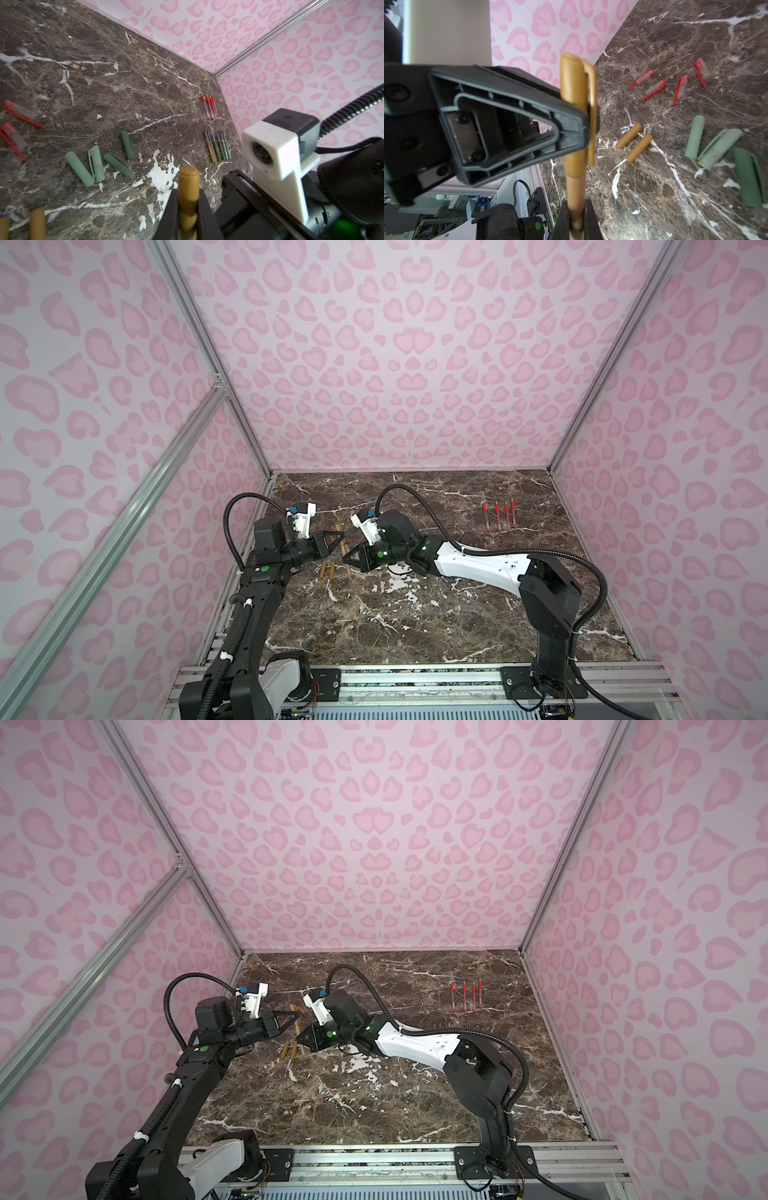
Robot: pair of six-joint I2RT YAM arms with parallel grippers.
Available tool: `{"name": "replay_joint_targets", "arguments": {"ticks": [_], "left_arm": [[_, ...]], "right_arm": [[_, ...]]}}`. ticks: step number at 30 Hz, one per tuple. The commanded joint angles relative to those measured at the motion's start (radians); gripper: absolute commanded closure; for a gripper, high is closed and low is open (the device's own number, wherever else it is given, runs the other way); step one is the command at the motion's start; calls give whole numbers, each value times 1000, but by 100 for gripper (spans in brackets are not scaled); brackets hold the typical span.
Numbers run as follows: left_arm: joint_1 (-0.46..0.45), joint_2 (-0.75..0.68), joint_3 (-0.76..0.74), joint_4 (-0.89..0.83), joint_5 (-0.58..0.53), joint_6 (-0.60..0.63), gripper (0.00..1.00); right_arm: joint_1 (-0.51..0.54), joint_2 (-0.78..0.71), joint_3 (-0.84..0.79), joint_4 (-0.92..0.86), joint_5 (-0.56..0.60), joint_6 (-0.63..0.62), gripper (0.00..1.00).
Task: Open the pen caps
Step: 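Pull the pen body out of the cap held by the left gripper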
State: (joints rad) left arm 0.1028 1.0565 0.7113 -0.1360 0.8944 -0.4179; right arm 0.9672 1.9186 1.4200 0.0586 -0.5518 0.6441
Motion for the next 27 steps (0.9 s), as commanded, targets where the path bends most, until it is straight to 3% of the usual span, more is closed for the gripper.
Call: {"name": "replay_joint_targets", "arguments": {"ticks": [1,4,8,18,27], "left_arm": [[-2,-4,15,37,37,-36,96],[0,-6,0,59,39,-33,96],[2,-9,29,10,29,-18,96],[30,-13,95,-64,-49,23,96],[79,-2,163,-123,-131,52,96]], "right_arm": [[1,16,14,-9,-14,13,78],[-1,35,45,-20,-12,-6,79],[-3,46,79,-59,-13,-10,100],[23,-47,-140,-67,3,-67,100],[17,-139,-358,11,28,-42,100]]}}
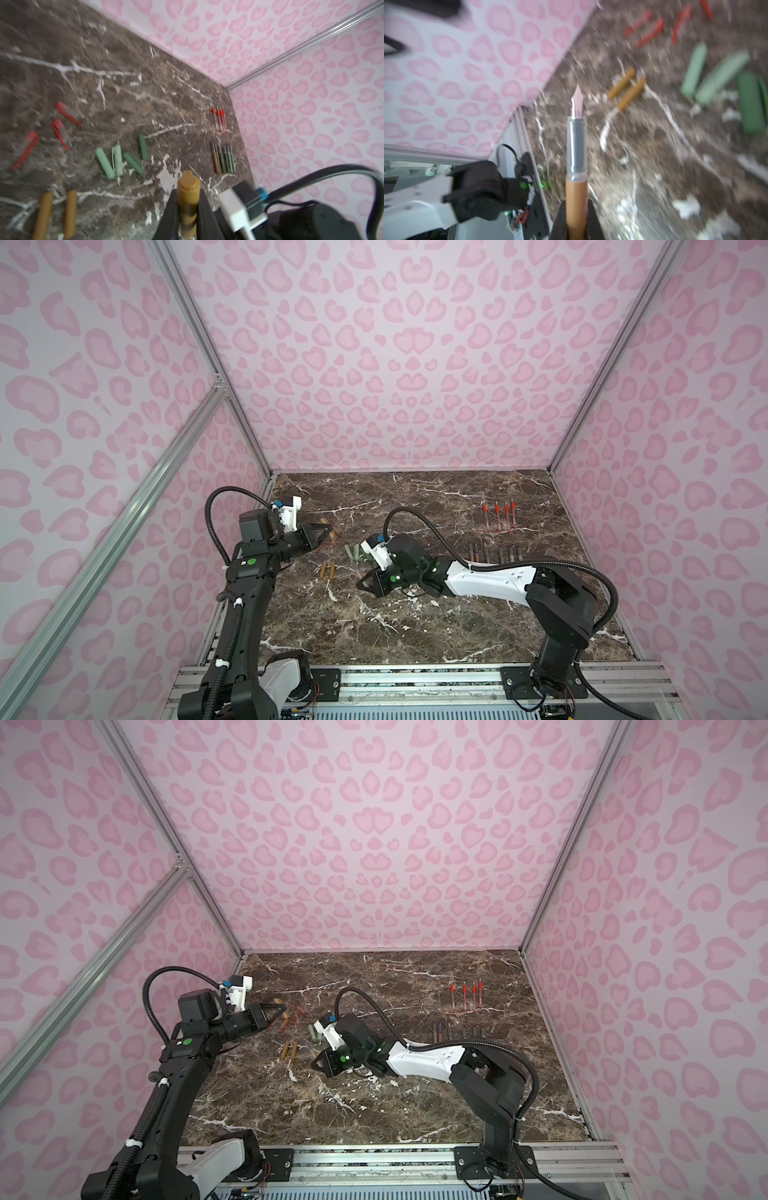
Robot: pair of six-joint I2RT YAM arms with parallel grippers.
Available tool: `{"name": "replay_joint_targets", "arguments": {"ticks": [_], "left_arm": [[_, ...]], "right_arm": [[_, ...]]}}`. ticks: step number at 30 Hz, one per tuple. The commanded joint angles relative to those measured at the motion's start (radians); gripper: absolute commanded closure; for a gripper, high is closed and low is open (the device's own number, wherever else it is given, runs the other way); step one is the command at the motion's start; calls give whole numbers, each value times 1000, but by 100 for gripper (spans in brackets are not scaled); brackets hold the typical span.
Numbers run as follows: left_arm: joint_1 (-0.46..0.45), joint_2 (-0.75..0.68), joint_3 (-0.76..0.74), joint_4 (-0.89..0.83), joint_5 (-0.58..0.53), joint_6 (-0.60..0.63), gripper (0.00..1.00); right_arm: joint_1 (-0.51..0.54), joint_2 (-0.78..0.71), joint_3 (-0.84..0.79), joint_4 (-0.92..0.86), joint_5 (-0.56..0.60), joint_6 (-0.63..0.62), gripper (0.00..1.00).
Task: Open the pen caps
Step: 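Pull the pen body out of the cap held by the left gripper, then carry the uncapped pen with the right gripper while the left gripper drops the cap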
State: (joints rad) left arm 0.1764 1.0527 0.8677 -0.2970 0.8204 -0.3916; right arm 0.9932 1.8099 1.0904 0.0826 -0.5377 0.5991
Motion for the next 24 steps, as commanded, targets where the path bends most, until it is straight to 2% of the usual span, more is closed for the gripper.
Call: {"name": "replay_joint_targets", "arguments": {"ticks": [1,5,7,10,12,16,20,24], "left_arm": [[8,4,6,37,-63,29,96],[18,28,37,-53,-132,99,96],[18,40,40,-100,-209,157,96],[18,61,17,-146,-369,273,97],[18,91,14,-196,-443,366,97],[18,161,-8,-236,-581,476,97],[17,226,-22,-235,-628,517,97],[14,305,-24,-226,-637,532,97]], "right_arm": [[-15,-37,-41,-6,13,9,100],[-44,-101,-107,22,49,46,100],[-56,-142,-133,9,83,44,100],[-94,-187,-154,-70,156,47,100],[-119,-212,-157,-142,206,60,100],[-150,-273,-157,-270,322,29,100],[-204,-294,-157,-377,401,44,100],[-249,-316,-196,-387,445,46,100]]}}
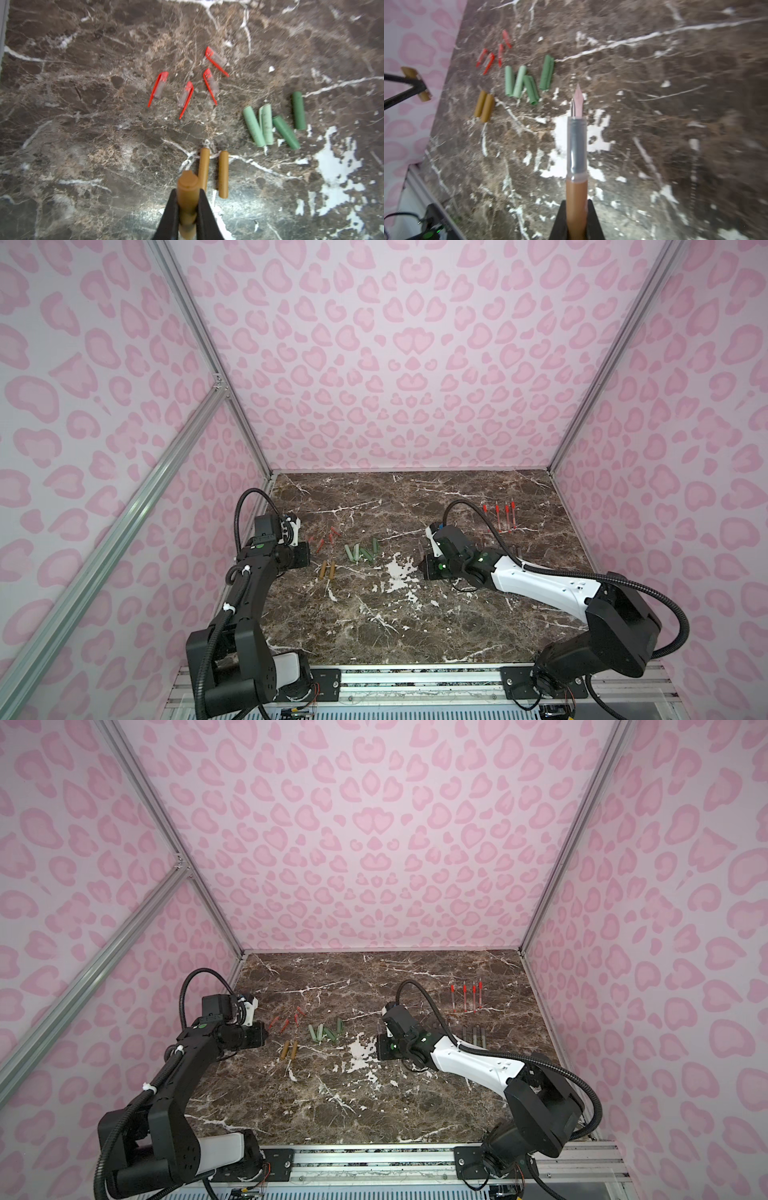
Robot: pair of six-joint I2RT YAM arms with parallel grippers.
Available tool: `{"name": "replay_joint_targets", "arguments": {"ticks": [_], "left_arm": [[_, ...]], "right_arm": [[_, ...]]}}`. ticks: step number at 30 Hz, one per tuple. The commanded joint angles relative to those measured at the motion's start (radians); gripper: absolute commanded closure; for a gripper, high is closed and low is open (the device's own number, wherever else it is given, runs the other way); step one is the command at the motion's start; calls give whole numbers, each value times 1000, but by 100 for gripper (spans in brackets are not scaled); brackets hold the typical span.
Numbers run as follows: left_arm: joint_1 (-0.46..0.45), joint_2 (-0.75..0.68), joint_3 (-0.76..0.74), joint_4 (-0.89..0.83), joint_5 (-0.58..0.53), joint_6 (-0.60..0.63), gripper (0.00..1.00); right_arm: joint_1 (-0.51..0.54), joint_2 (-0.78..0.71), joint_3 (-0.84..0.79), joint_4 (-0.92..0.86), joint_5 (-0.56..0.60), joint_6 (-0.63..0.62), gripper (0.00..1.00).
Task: Open the pen caps
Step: 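Carry the uncapped pen with the right gripper while the left gripper drops the cap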
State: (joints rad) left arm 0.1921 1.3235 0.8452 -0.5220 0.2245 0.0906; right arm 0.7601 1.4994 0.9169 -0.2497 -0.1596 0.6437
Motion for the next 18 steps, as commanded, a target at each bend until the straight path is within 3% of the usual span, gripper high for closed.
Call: {"name": "replay_joint_targets", "arguments": {"ticks": [1,6,18], "left_arm": [[-1,55,4,-1,-48,50,97],[-13,164,53,-33,-77,46,97],[-62,265,69,-35,-85,41,94]], "right_arm": [[-29,-4,-31,-53,71,1,100],[-104,37,-45,-66,67,-11,100],[-240,101,-43,-69,83,-85,100]]}}
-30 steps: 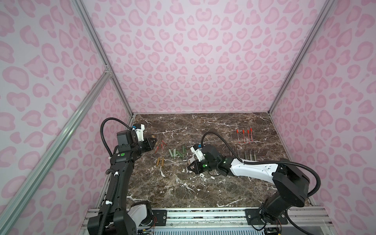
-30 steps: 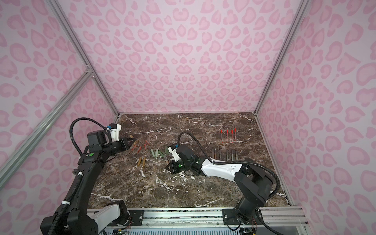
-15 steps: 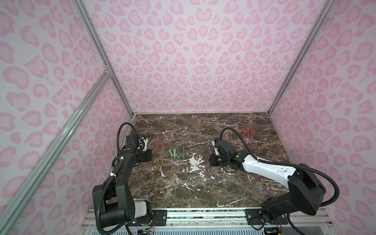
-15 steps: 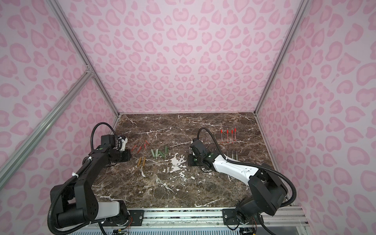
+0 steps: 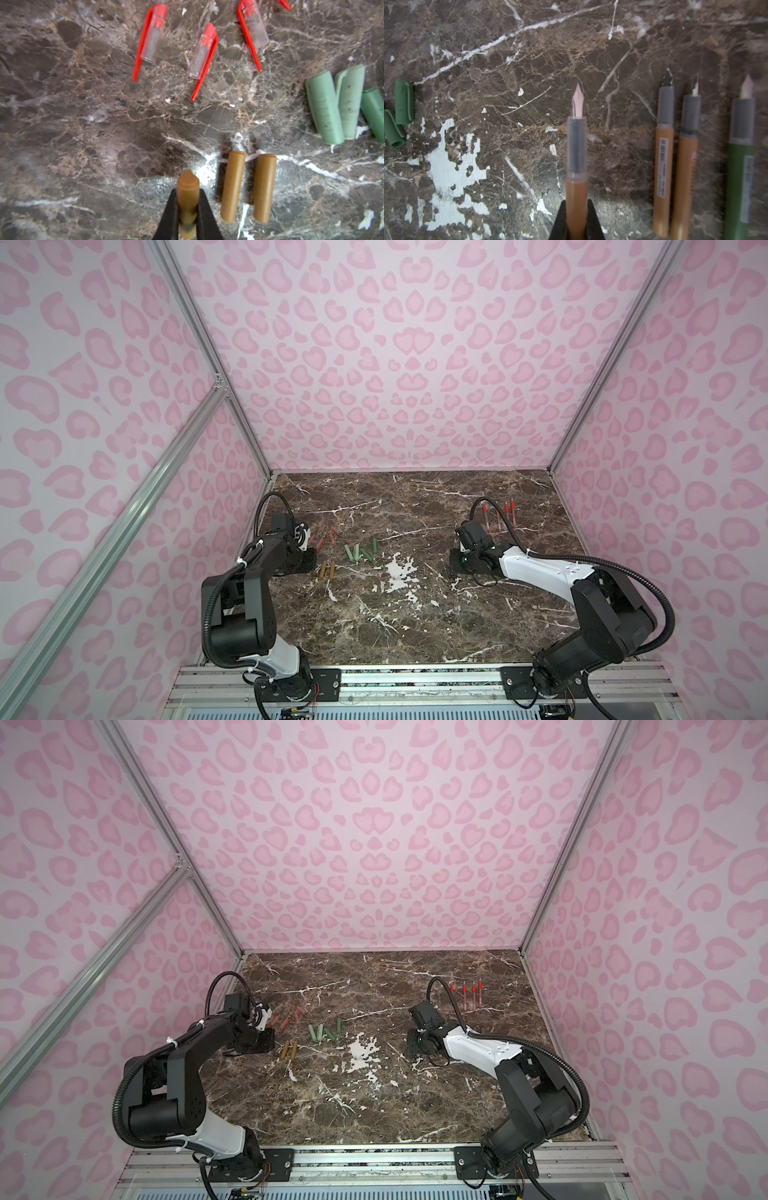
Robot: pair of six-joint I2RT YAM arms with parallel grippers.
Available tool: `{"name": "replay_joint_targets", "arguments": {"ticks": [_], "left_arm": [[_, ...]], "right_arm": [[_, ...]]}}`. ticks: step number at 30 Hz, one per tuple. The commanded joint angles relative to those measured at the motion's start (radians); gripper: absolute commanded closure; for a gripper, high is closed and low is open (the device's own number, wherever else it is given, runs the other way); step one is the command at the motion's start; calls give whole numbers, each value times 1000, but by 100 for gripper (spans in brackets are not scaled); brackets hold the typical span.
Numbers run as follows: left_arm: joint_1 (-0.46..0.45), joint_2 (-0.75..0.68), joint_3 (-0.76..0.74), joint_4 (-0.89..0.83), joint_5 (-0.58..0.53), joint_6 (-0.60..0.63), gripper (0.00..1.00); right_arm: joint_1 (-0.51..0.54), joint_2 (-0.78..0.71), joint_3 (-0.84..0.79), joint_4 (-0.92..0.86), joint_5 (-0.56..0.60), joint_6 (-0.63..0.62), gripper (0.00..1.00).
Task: Open the pen caps
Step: 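Carry the uncapped pen with the right gripper while the left gripper drops the cap, then lower the uncapped pen into the row of pens and release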
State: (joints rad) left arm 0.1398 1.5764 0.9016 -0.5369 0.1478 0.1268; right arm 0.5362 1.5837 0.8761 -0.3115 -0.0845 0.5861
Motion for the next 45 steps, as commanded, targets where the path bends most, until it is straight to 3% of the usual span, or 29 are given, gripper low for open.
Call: {"name": "replay_joint_targets", "arguments": {"ticks": [1,6,13,20,21,30,39,43,45], "left_arm": [[-15,14,13,-22,-13,5,93],[-25,13,-3,-8,-22,5,91],[-27,-22,-11,-8,-28,-3,79],[-28,-154,-50,1,-23,-14,65],[-28,-184,-63,16,-23,-15,58],[-26,-411,-135,85,-3,-19,44],[-13,-457,-108,97,38,-49,27],[-14,-465,-74,71,57,-65,16],[-14,-479,-70,78,59,-69,6]], "right_arm": [[-24,23,-4,-9,8,-27,100],[-52,47,-16,10,12,-37,100],[-88,112,-24,51,2,-47,100],[-98,165,-3,38,11,-45,96],[-98,165,-2,40,17,-45,95],[-57,124,-2,-48,85,-32,88],[-39,127,-1,-70,110,-16,80],[-37,127,17,-86,106,-14,76],[-32,124,27,-95,114,-21,74]]}}
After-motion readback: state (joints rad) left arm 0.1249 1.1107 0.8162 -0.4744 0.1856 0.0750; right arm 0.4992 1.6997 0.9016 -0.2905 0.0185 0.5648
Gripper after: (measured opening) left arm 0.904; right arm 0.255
